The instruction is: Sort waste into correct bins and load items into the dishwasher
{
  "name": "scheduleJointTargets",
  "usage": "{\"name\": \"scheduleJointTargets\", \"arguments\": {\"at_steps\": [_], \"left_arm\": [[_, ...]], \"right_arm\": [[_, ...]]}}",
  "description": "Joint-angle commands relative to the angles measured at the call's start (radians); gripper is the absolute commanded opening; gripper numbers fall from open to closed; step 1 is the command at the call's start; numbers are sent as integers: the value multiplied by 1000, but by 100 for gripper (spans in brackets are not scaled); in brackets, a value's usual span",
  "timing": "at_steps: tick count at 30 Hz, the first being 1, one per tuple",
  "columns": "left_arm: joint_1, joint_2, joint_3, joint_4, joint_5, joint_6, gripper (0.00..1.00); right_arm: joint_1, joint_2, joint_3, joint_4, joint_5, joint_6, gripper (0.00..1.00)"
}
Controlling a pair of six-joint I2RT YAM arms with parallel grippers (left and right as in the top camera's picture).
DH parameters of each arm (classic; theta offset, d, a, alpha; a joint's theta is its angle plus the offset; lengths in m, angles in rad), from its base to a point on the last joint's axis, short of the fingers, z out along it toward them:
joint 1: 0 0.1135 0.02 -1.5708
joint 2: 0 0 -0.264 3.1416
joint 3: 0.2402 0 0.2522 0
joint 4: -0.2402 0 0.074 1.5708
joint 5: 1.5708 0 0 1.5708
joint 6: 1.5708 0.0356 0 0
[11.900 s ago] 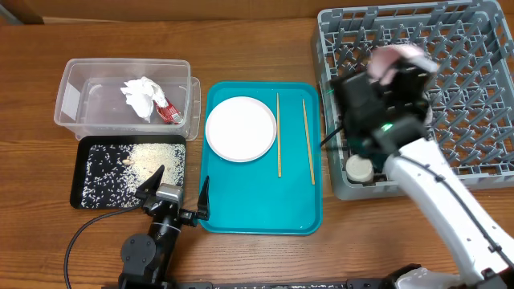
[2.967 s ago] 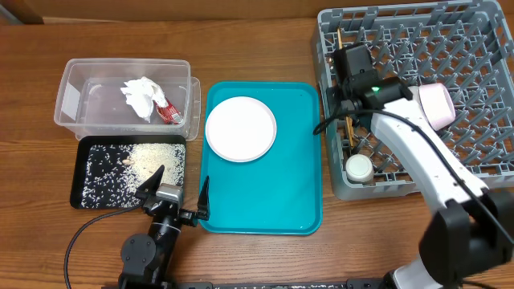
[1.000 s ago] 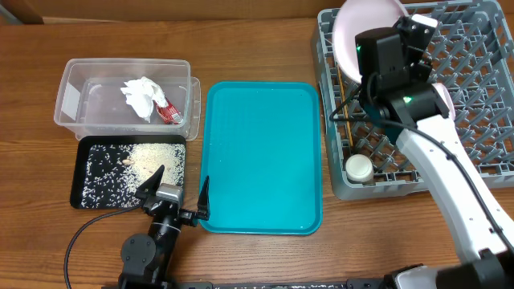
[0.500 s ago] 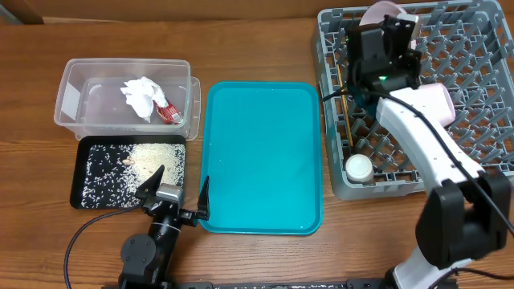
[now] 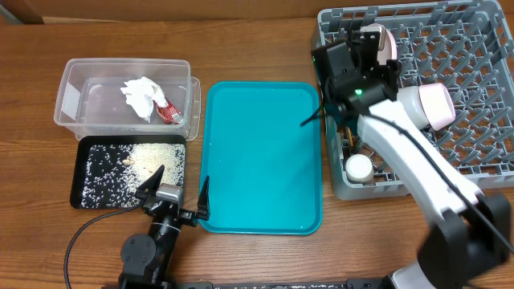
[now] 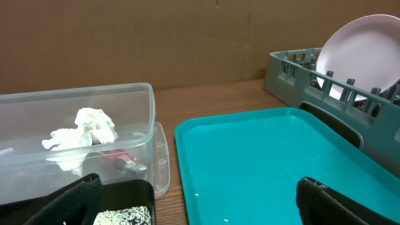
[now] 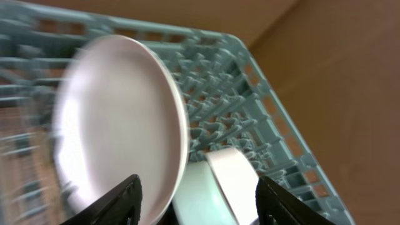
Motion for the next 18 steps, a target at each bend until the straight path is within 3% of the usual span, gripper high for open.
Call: {"name": "scheduleJointTargets", "arguments": {"at_steps": [1, 3, 5, 6, 13, 18], "left_arm": [[6, -10, -3, -2, 14, 12, 100], [6, -10, -3, -2, 14, 12, 100], [6, -10, -3, -2, 14, 12, 100], [6, -10, -3, -2, 14, 12, 100], [6, -10, -3, -2, 14, 12, 100], [6, -10, -3, -2, 14, 12, 100]], "right_arm": [[66, -211, 7, -67, -172, 85, 60], [103, -303, 7, -135, -334, 138, 61], [141, -415, 7, -188, -565, 174, 68], [152, -453, 7, -196, -631, 183, 100], [167, -603, 7, -194, -1019, 179, 100], [161, -657, 7, -333, -979, 86, 100]]}}
